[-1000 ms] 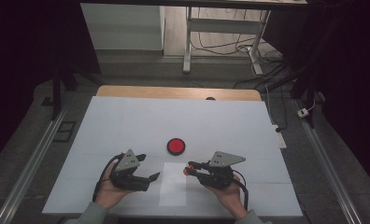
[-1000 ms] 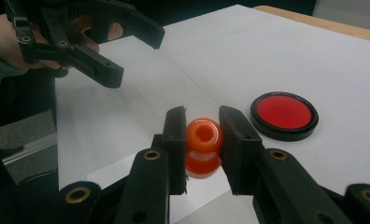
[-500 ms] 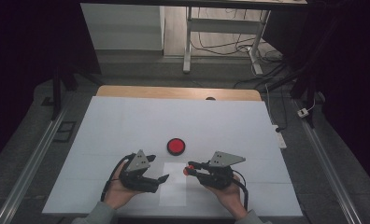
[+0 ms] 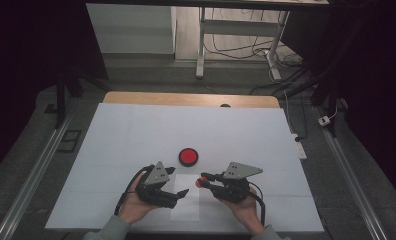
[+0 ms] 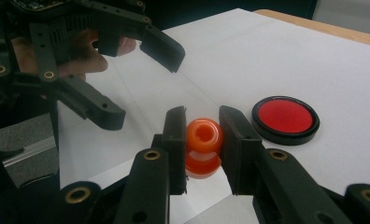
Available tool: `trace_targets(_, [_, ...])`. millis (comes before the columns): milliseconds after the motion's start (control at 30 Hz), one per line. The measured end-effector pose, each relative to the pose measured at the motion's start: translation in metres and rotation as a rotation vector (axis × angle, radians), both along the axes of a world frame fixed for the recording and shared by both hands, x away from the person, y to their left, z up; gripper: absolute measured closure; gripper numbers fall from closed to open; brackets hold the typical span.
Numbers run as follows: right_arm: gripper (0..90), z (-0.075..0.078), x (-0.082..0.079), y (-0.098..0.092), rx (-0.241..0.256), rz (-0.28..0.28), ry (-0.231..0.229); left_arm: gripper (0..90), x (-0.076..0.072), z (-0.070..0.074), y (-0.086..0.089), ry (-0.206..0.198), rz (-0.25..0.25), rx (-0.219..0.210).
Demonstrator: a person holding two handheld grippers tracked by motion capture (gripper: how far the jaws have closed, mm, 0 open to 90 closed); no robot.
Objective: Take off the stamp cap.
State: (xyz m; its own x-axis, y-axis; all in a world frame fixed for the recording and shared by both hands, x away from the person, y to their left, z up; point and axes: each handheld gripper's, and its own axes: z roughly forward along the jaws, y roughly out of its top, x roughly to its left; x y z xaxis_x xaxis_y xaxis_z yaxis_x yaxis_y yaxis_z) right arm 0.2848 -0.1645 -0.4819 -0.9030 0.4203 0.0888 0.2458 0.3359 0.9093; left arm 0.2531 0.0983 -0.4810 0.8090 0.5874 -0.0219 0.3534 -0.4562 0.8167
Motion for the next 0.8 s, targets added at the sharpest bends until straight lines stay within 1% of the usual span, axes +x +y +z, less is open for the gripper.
trace_targets(300, [72.1,0.0,0.0,0.0,0.001,0.0,-0.001,18.4,0.003,-0.003,-0.015,0.007,-0.02,0.022])
trace_targets(467, [72.1,0.001,0.0,0.0,0.003,-0.001,-0.007,18.6,0.002,-0.003,-0.025,0.003,-0.034,0.038])
trace_targets(800, [72.0,0.001,-0.001,0.0,0.006,-0.003,-0.015,19.5,0.006,-0.002,-0.037,-0.003,-0.043,0.042])
